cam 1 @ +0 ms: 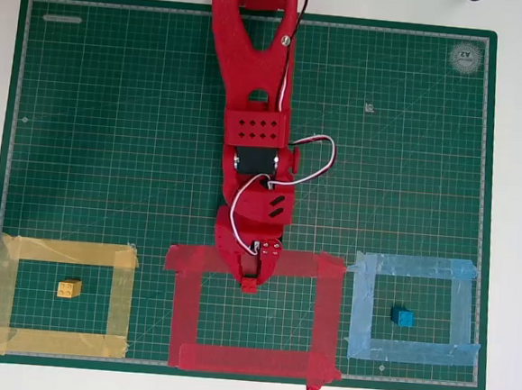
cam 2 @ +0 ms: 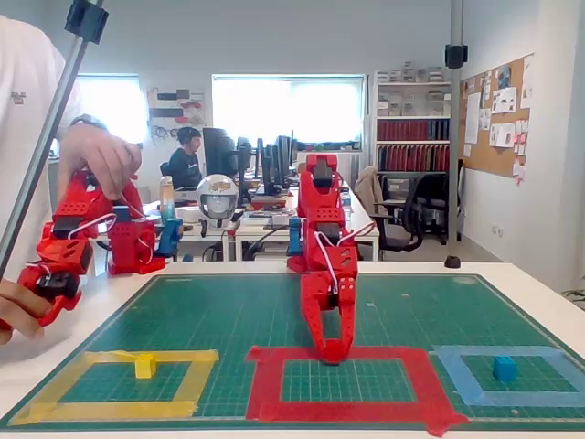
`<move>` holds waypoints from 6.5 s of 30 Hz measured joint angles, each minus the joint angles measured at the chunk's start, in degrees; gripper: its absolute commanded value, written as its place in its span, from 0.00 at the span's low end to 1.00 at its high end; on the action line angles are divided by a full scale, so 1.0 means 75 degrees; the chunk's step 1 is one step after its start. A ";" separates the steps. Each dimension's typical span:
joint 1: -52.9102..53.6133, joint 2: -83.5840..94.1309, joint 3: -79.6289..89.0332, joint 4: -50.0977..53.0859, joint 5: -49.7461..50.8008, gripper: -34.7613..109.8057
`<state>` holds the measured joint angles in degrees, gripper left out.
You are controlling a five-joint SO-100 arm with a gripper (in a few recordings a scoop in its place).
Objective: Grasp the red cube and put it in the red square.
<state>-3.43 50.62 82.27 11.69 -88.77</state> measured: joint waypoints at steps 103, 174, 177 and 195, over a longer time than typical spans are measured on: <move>0.0422 -0.1348 -0.2566 0.1723 -0.0211 0.32; 0.0645 1.8176 1.3125 0.7945 -0.0234 0.23; 0.0645 1.8434 1.3125 0.8355 -0.0234 0.23; 0.0645 1.8562 1.3125 0.8508 -0.0234 0.23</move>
<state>1.41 189.84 180.70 75.50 -90.53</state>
